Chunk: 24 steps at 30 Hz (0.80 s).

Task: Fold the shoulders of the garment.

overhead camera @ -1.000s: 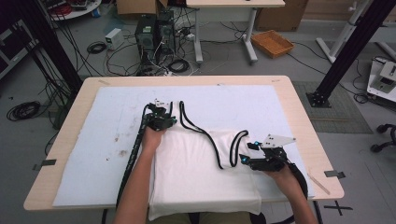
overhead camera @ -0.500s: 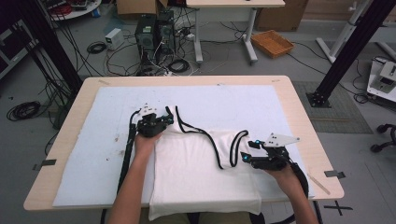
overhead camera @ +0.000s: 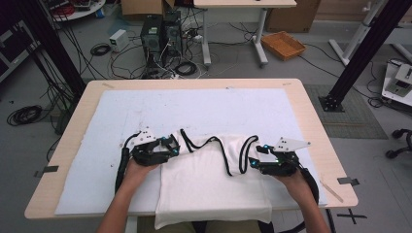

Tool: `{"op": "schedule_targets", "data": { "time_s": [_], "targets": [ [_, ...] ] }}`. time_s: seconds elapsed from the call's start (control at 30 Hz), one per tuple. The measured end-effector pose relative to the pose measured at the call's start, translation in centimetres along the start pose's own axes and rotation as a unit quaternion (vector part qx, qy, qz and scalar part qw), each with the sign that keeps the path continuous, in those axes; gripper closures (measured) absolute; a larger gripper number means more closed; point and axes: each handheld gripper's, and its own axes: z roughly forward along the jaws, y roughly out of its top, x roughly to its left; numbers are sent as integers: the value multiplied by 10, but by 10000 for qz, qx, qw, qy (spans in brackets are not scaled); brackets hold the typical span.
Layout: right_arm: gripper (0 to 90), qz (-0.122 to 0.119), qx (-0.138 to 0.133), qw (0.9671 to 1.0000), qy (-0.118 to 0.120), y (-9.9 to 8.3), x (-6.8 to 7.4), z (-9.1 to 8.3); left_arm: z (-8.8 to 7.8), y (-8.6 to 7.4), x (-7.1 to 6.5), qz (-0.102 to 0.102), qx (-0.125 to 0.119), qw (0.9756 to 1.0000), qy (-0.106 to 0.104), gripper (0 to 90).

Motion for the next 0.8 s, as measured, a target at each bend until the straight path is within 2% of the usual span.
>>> {"op": "schedule_targets", "data": {
  "time_s": [0.03, 0.07, 0.13, 0.17, 0.2, 0.27, 0.3, 0.37, 0.43, 0.47, 0.5, 0.57, 0.6, 0.63, 0.7, 0.73, 0.8],
  "targets": [
    [427, 15, -8, 10000, 7, 0, 0, 0, -2, 3, 3, -124, -125, 9995, 259, 436],
    [426, 3, -17, 10000, 12, 1, 0, 0, -2, 5, 6, -171, -152, 9989, 398, 428],
    [426, -10, -12, 10000, 25, 1, 2, 1, 4, 12, 13, -289, -10, 9974, 657, 399],
    [426, -30, -10, 10000, 33, 2, 3, 1, 10, 15, 16, -362, 90, 9967, 722, 389],
    [426, -46, -6, 10000, 51, 2, 3, 2, 15, 17, 18, -414, 119, 9964, 731, 386],
    [425, -40, 15, 10000, 50, 2, 4, 3, 29, 20, 20, -447, 330, 9959, 714, 370],
    [425, -40, 15, 10000, 50, 2, 4, 3, 29, 20, 20, -447, 330, 9959, 714, 361],
    [425, -42, 12, 10000, 63, 1, 3, 3, 51, 22, 20, -344, 710, 9938, 784, 347],
    [425, -13, 39, 10000, 75, 0, 3, 3, 63, 22, 20, -187, 1016, 9912, 827, 349],
    [425, -28, 49, 10000, 76, 0, 3, 3, 66, 21, 19, -120, 1110, 9900, 857, 384],
    [425, -26, 48, 10000, 75, 0, 3, 3, 68, 20, 18, -76, 1149, 9901, 808, 498],
    [425, -30, 46, 10000, 74, -1, 3, 2, 70, 19, 17, 36, 1146, 9905, 759, 769],
    [425, -27, 39, 10000, 71, -1, 3, 2, 68, 19, 16, 95, 1075, 9915, 720, 837],
    [424, -2, 38, 10000, 60, -1, 2, 1, 66, 20, 15, 108, 958, 9927, 726, 870],
    [423, 15, 30, 10000, 44, -2, 2, 0, 59, 21, 13, 235, 664, 9951, 688, 872],
    [423, 15, 30, 10000, 44, -2, 2, 0, 59, 21, 13, 235, 664, 9951, 688, 874],
    [422, -8, 24, 10000, 32, -2, 3, -1, 47, 22, 8, 409, 417, 9969, 522, 876]
  ]
}}
